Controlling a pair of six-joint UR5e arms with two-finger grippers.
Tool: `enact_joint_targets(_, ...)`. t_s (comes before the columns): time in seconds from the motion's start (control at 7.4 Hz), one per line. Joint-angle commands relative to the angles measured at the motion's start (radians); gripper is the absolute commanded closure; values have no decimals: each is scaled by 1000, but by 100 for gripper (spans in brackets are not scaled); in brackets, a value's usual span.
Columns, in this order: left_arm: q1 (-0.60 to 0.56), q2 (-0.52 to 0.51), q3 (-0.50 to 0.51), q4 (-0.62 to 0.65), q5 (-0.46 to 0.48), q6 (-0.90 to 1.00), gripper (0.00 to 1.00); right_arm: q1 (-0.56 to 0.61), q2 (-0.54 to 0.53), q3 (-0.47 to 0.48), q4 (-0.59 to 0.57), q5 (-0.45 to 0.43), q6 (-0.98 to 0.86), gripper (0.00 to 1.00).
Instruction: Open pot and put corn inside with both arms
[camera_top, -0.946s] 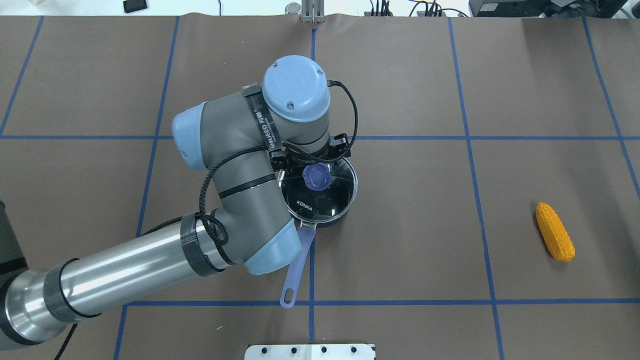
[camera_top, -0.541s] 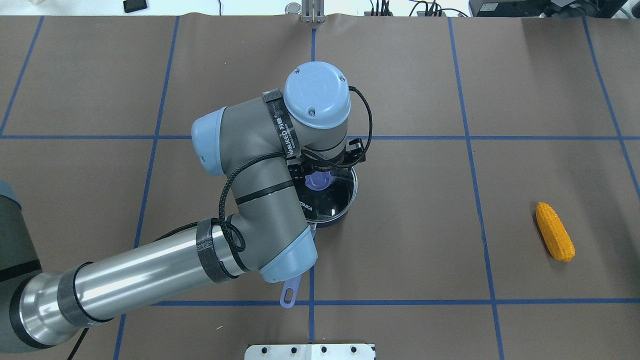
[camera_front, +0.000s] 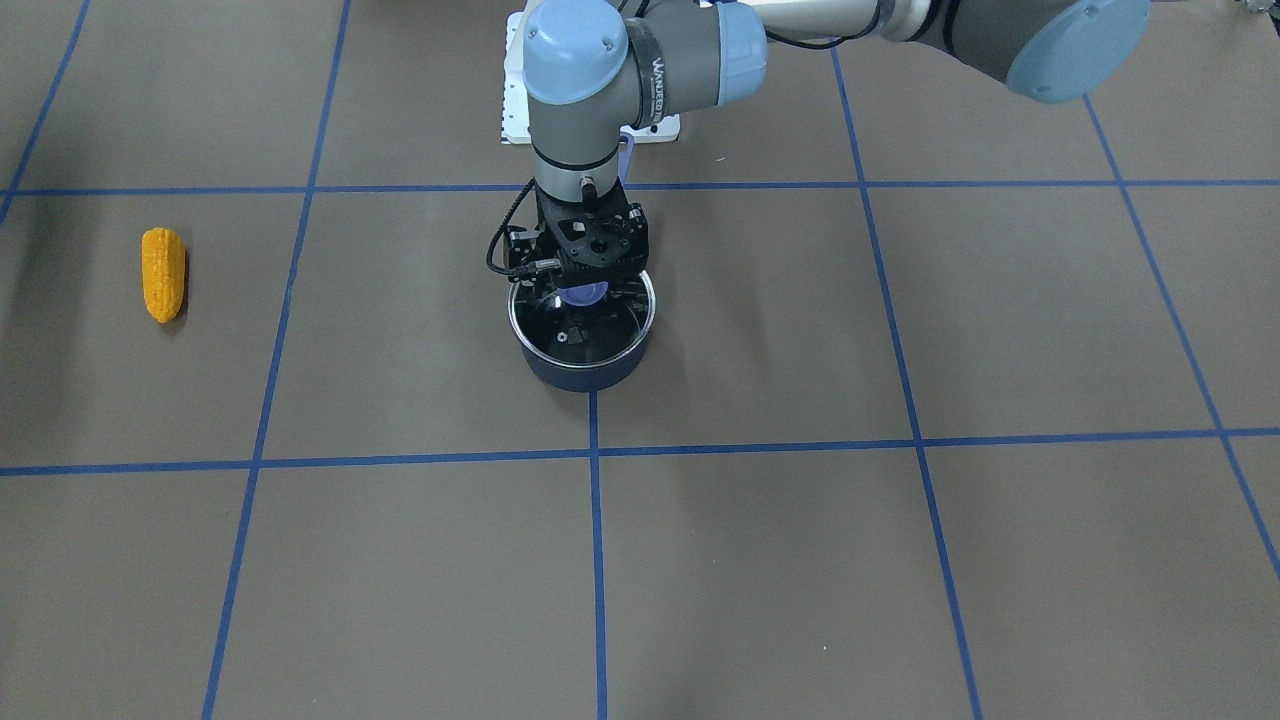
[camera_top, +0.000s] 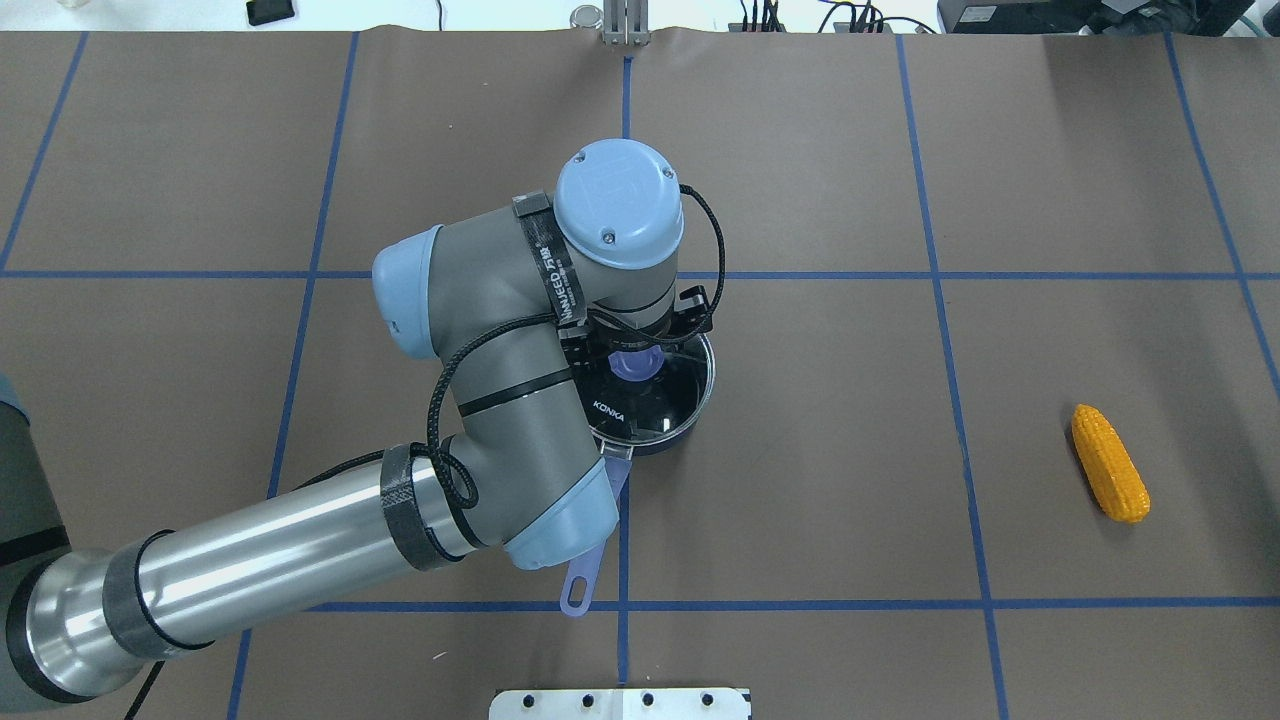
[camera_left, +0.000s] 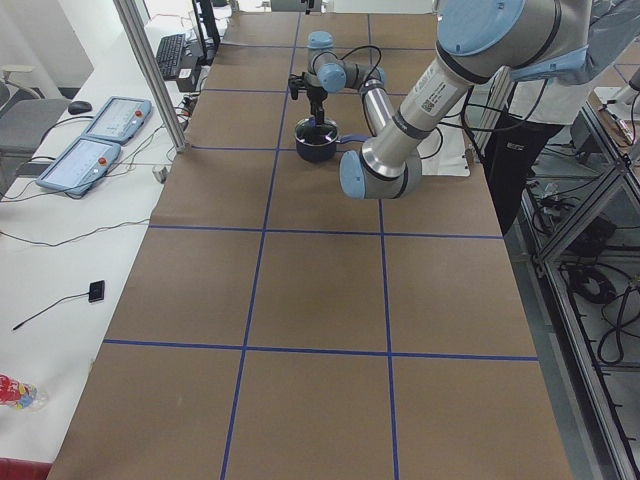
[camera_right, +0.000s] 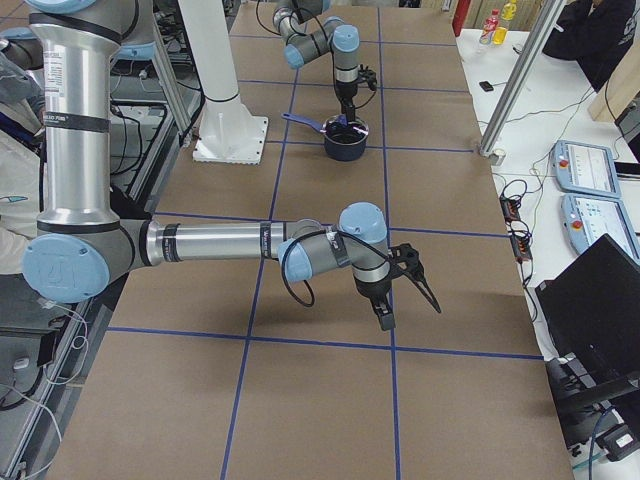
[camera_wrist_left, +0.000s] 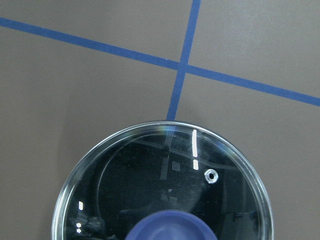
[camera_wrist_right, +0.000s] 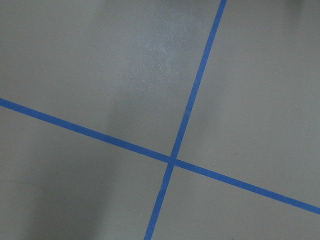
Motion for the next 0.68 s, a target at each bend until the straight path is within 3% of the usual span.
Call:
enact_joint_targets(0.0,2,4,0,-2,3,0,11,0,1,-2,0,0,0,0)
enact_joint_targets(0.14,2,2,-2,-4,3,0,23,0,1,-2,0,0,0,0)
enact_joint_targets(0.27,3,1,-3,-5,3,2,27,0,1,-2,0,0,0,0)
enact_joint_targets(0.54,12,-2,-3,-8,5,2,27,0,4,-5,0,-2,0,0)
